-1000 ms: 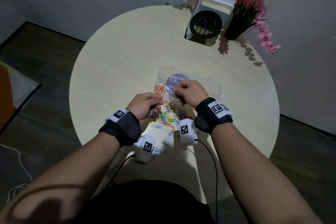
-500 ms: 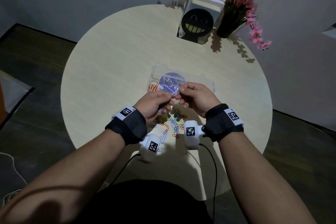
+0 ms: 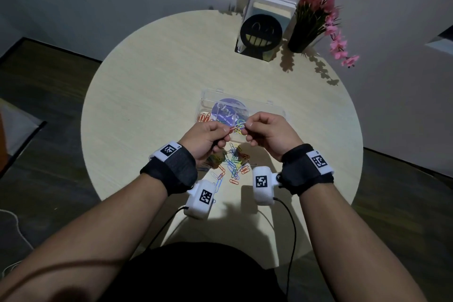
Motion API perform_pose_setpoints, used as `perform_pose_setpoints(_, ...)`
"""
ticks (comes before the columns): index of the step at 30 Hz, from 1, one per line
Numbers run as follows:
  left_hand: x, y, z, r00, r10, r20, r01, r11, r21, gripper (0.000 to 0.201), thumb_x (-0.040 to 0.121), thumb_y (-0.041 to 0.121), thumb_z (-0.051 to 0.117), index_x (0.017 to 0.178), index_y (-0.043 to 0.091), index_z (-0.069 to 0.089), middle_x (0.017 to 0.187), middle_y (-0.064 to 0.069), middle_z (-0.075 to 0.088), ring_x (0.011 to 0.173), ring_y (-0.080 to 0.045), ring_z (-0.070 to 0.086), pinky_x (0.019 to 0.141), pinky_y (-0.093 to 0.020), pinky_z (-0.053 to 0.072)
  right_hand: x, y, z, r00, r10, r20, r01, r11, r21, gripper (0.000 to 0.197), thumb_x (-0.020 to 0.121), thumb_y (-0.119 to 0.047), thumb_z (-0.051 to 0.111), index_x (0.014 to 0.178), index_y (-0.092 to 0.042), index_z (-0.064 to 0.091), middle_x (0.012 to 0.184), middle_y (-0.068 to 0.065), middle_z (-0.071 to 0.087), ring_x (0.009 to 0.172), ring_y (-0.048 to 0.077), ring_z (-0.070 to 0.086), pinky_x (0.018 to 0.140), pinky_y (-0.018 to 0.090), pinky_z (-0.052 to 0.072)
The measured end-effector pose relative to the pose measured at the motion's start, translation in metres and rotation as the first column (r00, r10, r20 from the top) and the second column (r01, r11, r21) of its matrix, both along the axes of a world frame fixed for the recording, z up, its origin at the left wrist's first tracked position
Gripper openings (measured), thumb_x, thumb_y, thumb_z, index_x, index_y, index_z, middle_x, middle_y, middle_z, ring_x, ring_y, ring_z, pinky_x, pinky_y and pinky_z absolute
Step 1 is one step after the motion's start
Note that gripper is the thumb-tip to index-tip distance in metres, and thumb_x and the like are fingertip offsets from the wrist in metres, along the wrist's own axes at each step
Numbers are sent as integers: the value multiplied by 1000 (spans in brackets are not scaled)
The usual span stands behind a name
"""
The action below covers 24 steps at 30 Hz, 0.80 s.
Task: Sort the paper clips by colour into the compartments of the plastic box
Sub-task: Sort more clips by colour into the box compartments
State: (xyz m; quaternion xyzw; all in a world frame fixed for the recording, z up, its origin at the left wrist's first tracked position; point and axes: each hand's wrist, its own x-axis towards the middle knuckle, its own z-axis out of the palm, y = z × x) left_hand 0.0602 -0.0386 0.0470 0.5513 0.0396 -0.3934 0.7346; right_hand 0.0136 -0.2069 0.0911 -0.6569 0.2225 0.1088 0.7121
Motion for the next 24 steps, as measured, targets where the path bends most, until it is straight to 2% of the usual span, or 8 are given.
perform_pose_setpoints(2, 1, 2, -1, 1000, 15, 11, -15, 1000, 14, 16, 94, 6, 52, 79, 7, 58, 62, -2, 55, 46, -6, 41, 39, -14, 32, -1, -1, 3, 997, 65, 29, -60, 987, -149, 16, 86, 4, 58, 75, -7, 59, 65, 8, 63, 53, 17, 55, 50, 23, 48)
perform_pose_setpoints(4, 2, 4, -1, 999, 27, 26, -28, 999, 26, 18, 94, 5, 52, 77, 7, 58, 61, -2, 55, 46, -6, 41, 39, -14, 32, 1, 0, 6, 988, 153, 35, -128, 916, -379, 17, 83, 2, 62, 73, -11, 61, 63, 5, 62, 54, 18, 55, 54, 27, 49)
perform_pose_setpoints(8, 4, 5, -1, 998, 18, 64, -22, 998, 59, 21, 93, 6, 54, 73, 7, 58, 58, -1, 54, 44, -7, 40, 39, -16, 31, 2, 7, 10, 937, 348, -1, -219, 588, -779, 8, 82, -7, 60, 80, -14, 66, 67, -1, 58, 65, 19, 53, 66, 29, 44)
perform_pose_setpoints(11, 3, 4, 0, 995, -4, 100, -5, 996, 90, 23, 93, 4, 55, 70, 8, 57, 55, 1, 55, 43, -7, 39, 40, -16, 31, 2, 15, 12, 887, 458, -54, -251, 381, -890, 10, 86, -8, 56, 86, -9, 66, 77, 4, 63, 74, 21, 54, 64, 27, 36)
perform_pose_setpoints(13, 3, 4, 0, 995, -8, 103, -2, 995, 95, 21, 92, 3, 54, 72, 8, 56, 57, 0, 55, 43, -7, 40, 39, -16, 31, 1, 20, 9, 866, 498, -47, -235, 321, -917, 10, 86, -9, 56, 87, -9, 66, 81, 7, 67, 77, 25, 58, 64, 29, 37)
perform_pose_setpoints(16, 3, 5, 0, 999, 5, 47, -8, 998, 55, 20, 94, 2, 50, 75, 6, 55, 60, -2, 53, 43, -5, 40, 38, -14, 31, -1, 21, 3, 897, 442, -6, -189, 371, -909, 9, 87, -12, 57, 87, -10, 66, 81, 6, 67, 77, 24, 59, 65, 29, 41)
perform_pose_setpoints(20, 3, 5, 1, 999, 35, -37, -35, 999, -20, 19, 95, 2, 47, 79, 4, 56, 61, -3, 52, 43, -5, 40, 37, -13, 30, -4, 21, -5, 944, 328, 38, -151, 532, -833, 7, 86, -16, 62, 86, -14, 69, 71, -2, 60, 70, 16, 53, 66, 26, 42)
perform_pose_setpoints(24, 4, 6, 0, 995, 70, -69, -72, 997, -21, 18, 95, 3, 49, 78, 5, 57, 62, -4, 51, 43, -6, 40, 37, -13, 29, -3, 12, -14, 978, 204, 53, -92, 638, -765, 8, 85, -16, 62, 82, -15, 70, 65, -3, 60, 66, 19, 57, 68, 27, 46)
